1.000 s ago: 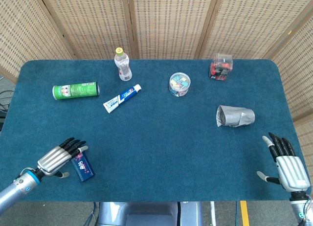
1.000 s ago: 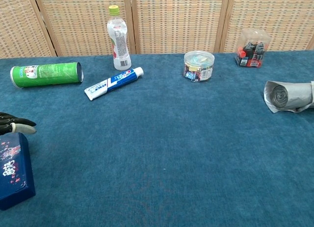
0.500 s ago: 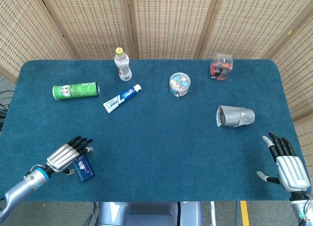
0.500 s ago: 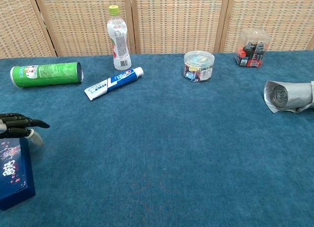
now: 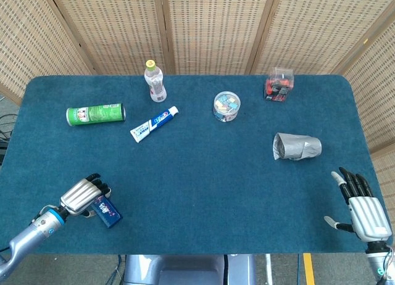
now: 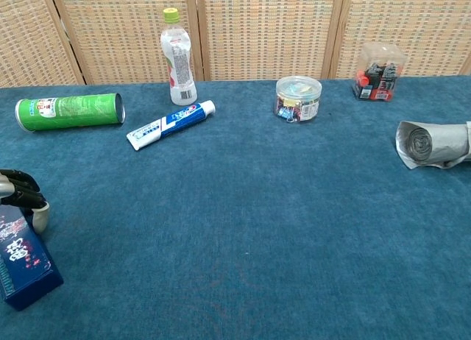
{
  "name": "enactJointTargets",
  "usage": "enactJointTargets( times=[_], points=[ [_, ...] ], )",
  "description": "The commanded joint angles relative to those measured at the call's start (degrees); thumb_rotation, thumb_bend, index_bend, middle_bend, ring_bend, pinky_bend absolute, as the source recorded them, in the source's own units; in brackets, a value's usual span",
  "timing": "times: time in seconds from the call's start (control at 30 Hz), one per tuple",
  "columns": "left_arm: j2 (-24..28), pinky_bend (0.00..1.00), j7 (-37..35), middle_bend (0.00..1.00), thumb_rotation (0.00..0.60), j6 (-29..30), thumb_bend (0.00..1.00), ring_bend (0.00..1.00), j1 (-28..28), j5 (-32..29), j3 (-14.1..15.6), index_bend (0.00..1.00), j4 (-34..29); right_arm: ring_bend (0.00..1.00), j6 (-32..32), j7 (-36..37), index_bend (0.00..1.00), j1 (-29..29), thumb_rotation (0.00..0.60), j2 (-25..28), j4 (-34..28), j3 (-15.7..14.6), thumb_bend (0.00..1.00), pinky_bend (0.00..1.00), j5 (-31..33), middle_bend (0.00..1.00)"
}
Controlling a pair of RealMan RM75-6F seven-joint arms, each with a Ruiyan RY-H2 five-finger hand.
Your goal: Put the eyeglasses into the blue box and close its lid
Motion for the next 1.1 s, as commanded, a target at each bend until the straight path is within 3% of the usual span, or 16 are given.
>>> enactJointTargets(
  times=[0.03,0.1,0.17,0.23,0.27,0.3,0.37,0.43,0.8,0.93,1.1],
  points=[
    [-0.45,0.18,-0.01,0.54,0.600,0.36,0.31,0.36,0.17,-0.15,-0.11,0.59,0.60,0.00,0.00,-0.01,0.00,0.00,0.600,-0.01,0.01,0.01,0.00,0.00,0.00,0.00],
    [-0.68,0.18,0.00,0.53,0.600,0.53,0.31,0.36,0.20,-0.19,-0.13,0.59,1.04,0.00,0.00,-0.01,0.00,0.01,0.600,0.00,0.00,0.01,0.00,0.00,0.00,0.00],
    [-0.86,0.18,0.07,0.43,0.600,0.73,0.28,0.31,0.26,-0.22,-0.16,0.58,1.39,0.00,-0.03,0.01,0.00,0.02,0.600,0.01,-0.02,0.01,0.00,0.00,0.01,0.00],
    [-0.81,0.16,-0.17,0.15,0.600,0.48,0.22,0.12,0.24,-0.47,-0.11,0.44,1.47,0.00,-0.05,0.04,0.00,0.02,0.600,0.02,-0.03,0.01,0.00,0.00,0.01,0.00],
    [-0.69,0.13,-0.46,0.05,0.600,0.24,0.18,0.04,0.18,-0.58,-0.01,0.31,1.40,0.00,-0.05,0.05,0.00,0.02,0.600,0.03,-0.03,0.01,0.00,0.00,0.01,0.00],
    [-0.51,0.09,-0.88,0.01,0.600,0.12,0.15,0.01,0.11,-0.62,0.07,0.23,1.30,0.00,-0.06,0.06,0.00,0.03,0.600,0.02,-0.04,0.01,0.00,0.00,0.01,0.00],
    [0.09,0.01,-1.76,0.00,0.600,0.25,0.11,0.00,0.07,-0.77,0.15,0.05,0.85,0.00,-0.03,0.13,0.00,0.01,0.600,0.03,-0.04,0.00,0.00,0.00,-0.01,0.00],
    [0.91,0.00,-2.53,0.00,0.600,1.14,0.09,0.00,0.23,-0.59,0.25,0.00,0.22,0.00,-0.01,0.24,0.00,0.02,0.600,0.02,0.02,0.00,0.00,0.00,-0.04,0.00],
    [10.19,0.00,-8.66,0.00,0.600,11.72,0.08,0.00,3.69,-0.90,-0.22,0.00,-5.91,0.00,0.05,-0.01,0.00,-0.02,0.600,-0.03,-0.02,0.02,0.00,0.00,-0.01,0.00],
    [12.75,0.00,-6.50,0.00,0.600,16.39,0.09,0.00,8.67,-9.69,-4.24,0.00,-9.66,0.00,0.03,-0.21,0.00,-0.01,0.600,-0.04,-0.09,0.04,0.00,0.00,0.04,0.00],
    [11.82,0.00,-3.76,0.00,0.600,20.47,0.09,0.00,13.95,-20.40,-9.29,0.00,-13.27,0.00,0.19,-0.29,0.00,-0.06,0.600,-0.10,-0.05,0.08,0.00,0.00,0.01,0.00]
  ],
)
